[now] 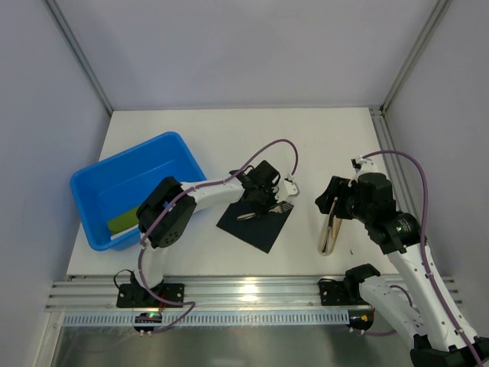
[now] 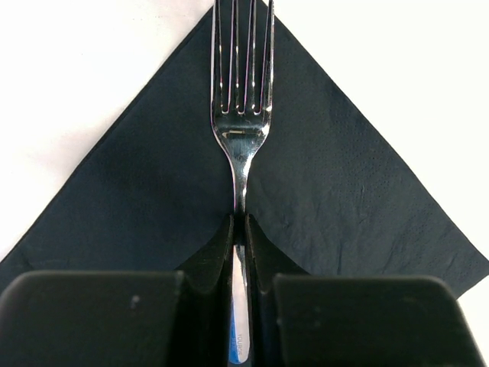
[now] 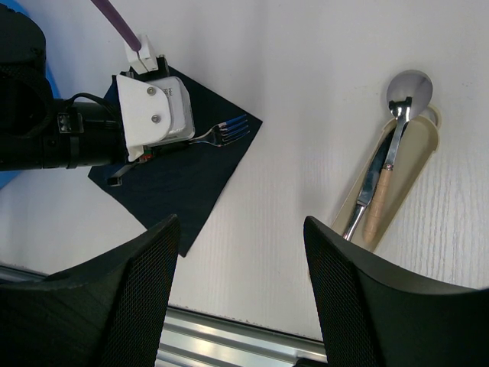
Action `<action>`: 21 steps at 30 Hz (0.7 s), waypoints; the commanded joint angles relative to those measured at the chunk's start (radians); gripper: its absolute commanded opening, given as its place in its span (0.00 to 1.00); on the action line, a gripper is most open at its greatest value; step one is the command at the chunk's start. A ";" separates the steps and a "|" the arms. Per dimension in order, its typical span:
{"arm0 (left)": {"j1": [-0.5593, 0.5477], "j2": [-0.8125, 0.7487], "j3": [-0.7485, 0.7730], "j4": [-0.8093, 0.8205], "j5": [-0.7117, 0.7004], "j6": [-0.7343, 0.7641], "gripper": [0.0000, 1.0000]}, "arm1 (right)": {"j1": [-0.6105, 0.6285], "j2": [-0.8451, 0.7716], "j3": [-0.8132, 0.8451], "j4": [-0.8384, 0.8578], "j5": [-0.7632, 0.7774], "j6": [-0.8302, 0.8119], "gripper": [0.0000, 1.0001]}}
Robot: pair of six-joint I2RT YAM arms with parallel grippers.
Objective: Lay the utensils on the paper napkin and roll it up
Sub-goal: Adjust the utensils on the napkin.
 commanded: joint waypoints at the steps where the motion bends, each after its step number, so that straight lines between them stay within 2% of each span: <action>1: 0.004 0.004 0.006 0.019 0.005 -0.014 0.07 | -0.006 0.004 0.010 0.026 -0.009 0.008 0.69; 6: 0.004 -0.004 0.005 0.028 -0.007 -0.028 0.22 | -0.006 0.004 0.007 0.027 -0.012 0.009 0.69; 7: 0.004 -0.007 0.005 0.031 -0.009 -0.031 0.30 | -0.006 0.004 0.007 0.026 -0.012 0.011 0.69; 9: 0.004 -0.015 0.008 0.028 -0.022 -0.035 0.36 | -0.006 0.007 0.006 0.026 -0.010 0.009 0.69; 10: 0.004 -0.018 0.008 0.028 -0.028 -0.039 0.43 | -0.007 0.010 0.009 0.027 -0.013 0.009 0.69; 13: 0.004 -0.039 0.004 0.032 -0.038 -0.048 0.52 | -0.006 0.011 0.014 0.032 -0.018 0.020 0.69; 18: 0.003 -0.124 -0.011 0.049 -0.016 -0.081 0.62 | -0.007 0.042 0.029 0.003 0.037 0.069 0.70; 21: 0.003 -0.186 -0.017 0.048 -0.016 -0.112 0.66 | -0.009 0.088 0.041 -0.031 0.135 0.106 0.70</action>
